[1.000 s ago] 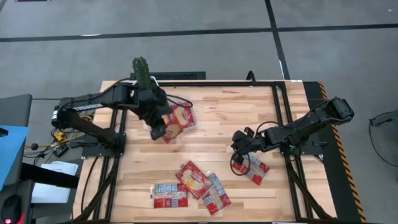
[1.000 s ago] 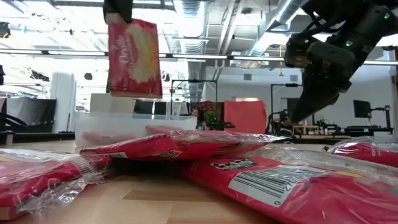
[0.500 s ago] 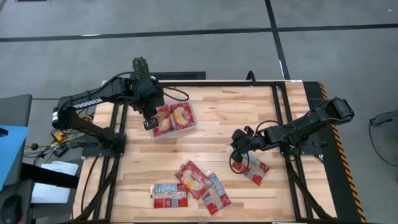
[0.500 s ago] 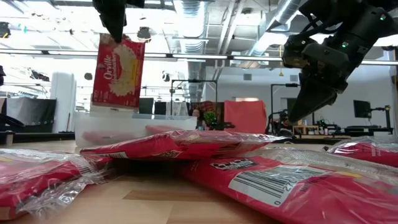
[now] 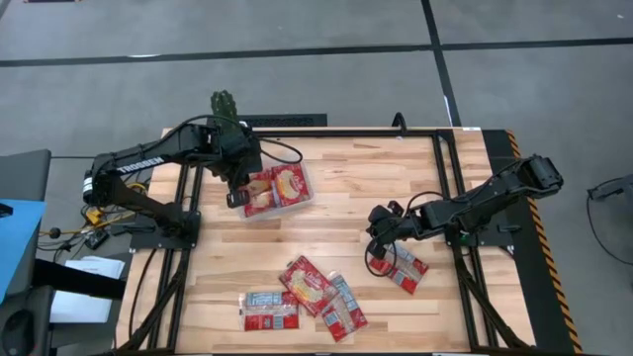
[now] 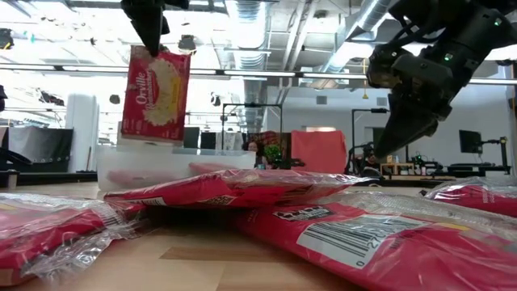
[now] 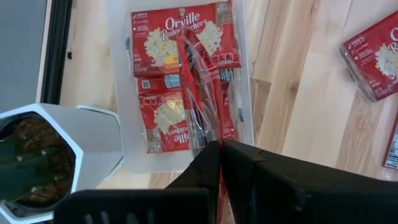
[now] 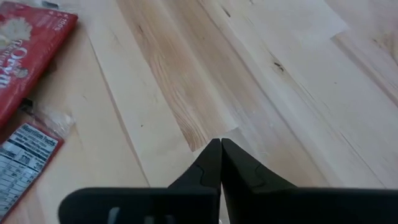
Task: Sort popcorn bags into baskets
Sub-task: Put the red popcorn bag into the transparent bin
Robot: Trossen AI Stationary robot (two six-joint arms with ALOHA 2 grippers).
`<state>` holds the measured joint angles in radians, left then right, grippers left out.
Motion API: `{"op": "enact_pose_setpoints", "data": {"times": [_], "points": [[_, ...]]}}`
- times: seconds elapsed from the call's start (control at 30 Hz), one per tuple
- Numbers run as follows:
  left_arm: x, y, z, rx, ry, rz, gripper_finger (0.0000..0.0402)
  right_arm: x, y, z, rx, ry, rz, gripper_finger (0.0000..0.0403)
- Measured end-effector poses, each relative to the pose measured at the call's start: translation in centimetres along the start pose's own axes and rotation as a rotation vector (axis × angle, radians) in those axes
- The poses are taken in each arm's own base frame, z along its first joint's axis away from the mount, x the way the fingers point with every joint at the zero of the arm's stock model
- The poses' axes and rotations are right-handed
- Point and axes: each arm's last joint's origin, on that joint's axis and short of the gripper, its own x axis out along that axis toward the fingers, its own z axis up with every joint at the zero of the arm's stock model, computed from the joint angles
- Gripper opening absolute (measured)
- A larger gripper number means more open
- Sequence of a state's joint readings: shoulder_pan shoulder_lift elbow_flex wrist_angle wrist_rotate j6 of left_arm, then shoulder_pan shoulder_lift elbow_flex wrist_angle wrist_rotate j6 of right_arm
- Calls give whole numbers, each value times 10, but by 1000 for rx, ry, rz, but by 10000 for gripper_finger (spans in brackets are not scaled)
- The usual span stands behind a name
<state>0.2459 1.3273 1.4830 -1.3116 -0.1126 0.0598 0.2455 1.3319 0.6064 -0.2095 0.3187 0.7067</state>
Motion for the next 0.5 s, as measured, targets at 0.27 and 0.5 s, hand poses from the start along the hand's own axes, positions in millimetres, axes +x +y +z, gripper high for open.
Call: {"op": "enact_pose_setpoints", "data": {"times": [0.27, 0.5], "points": [[0, 0, 2, 10, -20, 1, 0, 0, 1, 1, 5, -13, 11, 21], [0, 2, 2, 45, -20, 0, 0, 0, 1, 1, 8, -14, 13, 34]]}}
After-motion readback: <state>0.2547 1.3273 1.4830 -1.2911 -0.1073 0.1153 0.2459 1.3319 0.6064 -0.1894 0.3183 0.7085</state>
